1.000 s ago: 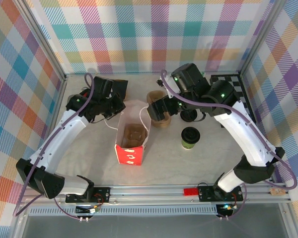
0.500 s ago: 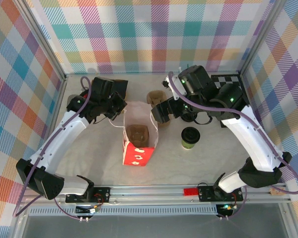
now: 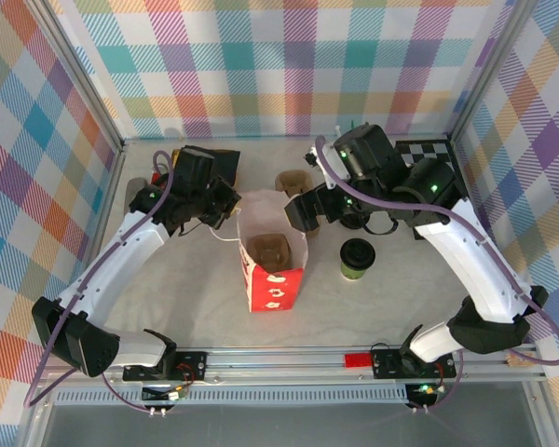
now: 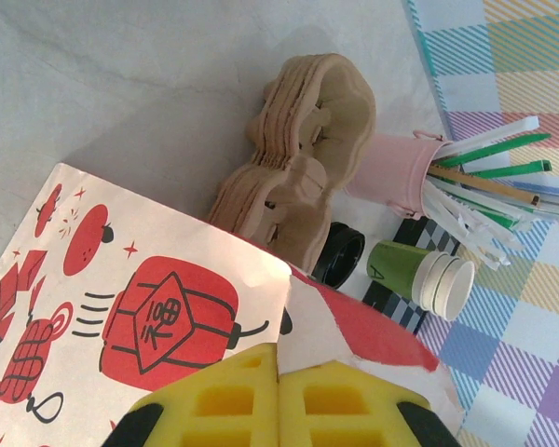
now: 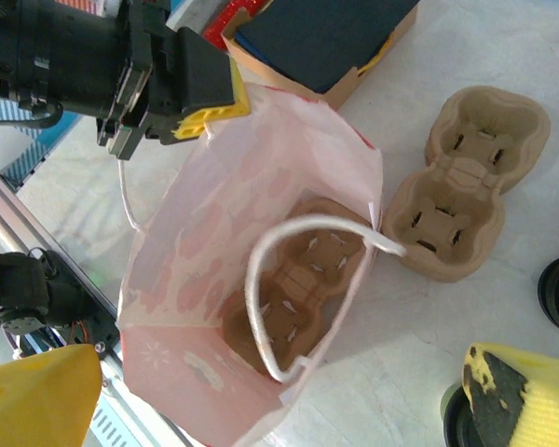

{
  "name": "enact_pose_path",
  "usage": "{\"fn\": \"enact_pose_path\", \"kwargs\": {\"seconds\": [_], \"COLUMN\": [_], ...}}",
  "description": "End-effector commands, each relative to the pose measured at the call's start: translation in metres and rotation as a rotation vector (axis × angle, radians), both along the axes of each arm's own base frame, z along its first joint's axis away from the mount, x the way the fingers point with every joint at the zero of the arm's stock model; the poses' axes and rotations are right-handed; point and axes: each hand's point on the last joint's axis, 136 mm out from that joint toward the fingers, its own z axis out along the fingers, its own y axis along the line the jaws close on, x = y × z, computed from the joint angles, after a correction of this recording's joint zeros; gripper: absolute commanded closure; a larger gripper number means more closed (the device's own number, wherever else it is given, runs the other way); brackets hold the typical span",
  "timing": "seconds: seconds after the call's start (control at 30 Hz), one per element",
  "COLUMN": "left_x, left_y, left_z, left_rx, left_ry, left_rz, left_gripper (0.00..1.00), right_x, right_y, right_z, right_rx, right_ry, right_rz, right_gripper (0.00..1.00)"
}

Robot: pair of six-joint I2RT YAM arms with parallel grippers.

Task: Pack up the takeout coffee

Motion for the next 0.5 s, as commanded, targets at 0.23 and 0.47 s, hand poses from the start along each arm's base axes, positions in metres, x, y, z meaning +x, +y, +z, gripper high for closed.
{"fn": "enact_pose_path", "kwargs": {"seconds": [0.23, 0.47], "left_x": [-0.008, -0.009], "left_y": [0.009, 0.014], "left_z": [0.015, 0.043], "left_rx": [0.057, 0.175], "left_ry": [-0.074, -0.147], "left_rz": [-0.067, -0.167], "left_gripper": [0.15, 0.0], "right_x": [-0.001, 0.0], "right_y": [-0.012, -0.021], "right_z": [0.002, 0.013], "right_rx": [-0.009, -0.024], "right_ry": [-0.026, -0.068], "right_rz": [-0.026, -0.042], "right_gripper": [0.01, 0.01]}}
